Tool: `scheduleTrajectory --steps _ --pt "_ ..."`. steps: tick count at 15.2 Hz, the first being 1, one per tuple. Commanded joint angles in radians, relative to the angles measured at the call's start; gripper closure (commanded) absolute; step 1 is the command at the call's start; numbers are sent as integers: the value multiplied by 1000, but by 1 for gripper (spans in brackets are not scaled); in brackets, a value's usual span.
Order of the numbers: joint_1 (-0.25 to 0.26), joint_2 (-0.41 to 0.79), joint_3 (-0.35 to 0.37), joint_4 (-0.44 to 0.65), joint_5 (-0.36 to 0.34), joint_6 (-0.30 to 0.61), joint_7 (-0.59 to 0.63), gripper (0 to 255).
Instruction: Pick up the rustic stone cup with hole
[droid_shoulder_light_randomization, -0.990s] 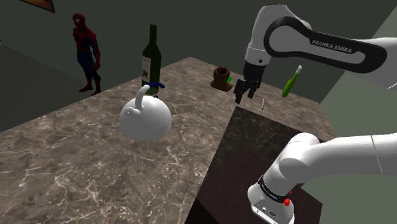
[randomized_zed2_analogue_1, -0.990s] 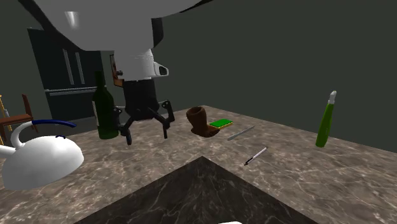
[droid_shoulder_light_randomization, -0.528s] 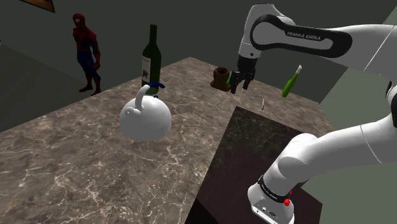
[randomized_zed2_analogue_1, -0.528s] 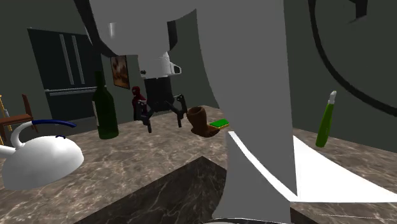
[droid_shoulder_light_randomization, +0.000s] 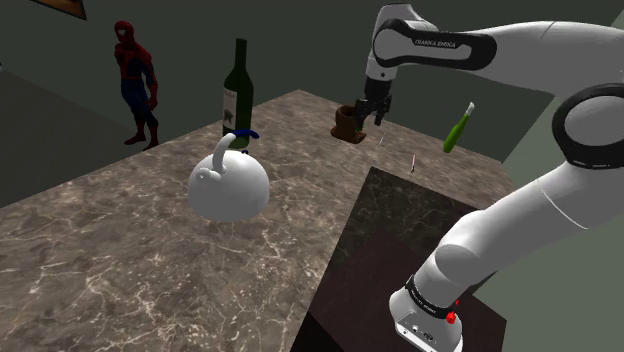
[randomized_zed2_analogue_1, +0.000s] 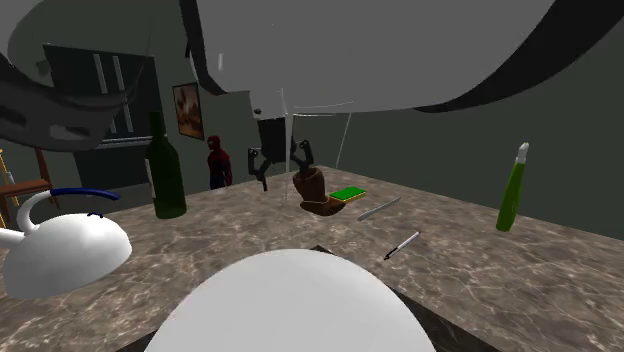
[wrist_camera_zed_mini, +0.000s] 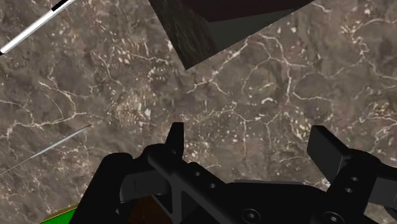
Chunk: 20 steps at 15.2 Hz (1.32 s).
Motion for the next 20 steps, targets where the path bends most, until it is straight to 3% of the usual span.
scheduleTrajectory --steps 1,9,15,20 --pt "-10 70 -18 67 -7 7 -22 0" --pt "-56 358 -81 393 0 -12 -118 0" --pt "-112 616 -116 739 37 -86 -195 0" --pt "-110 603 -114 666 33 -27 -185 0"
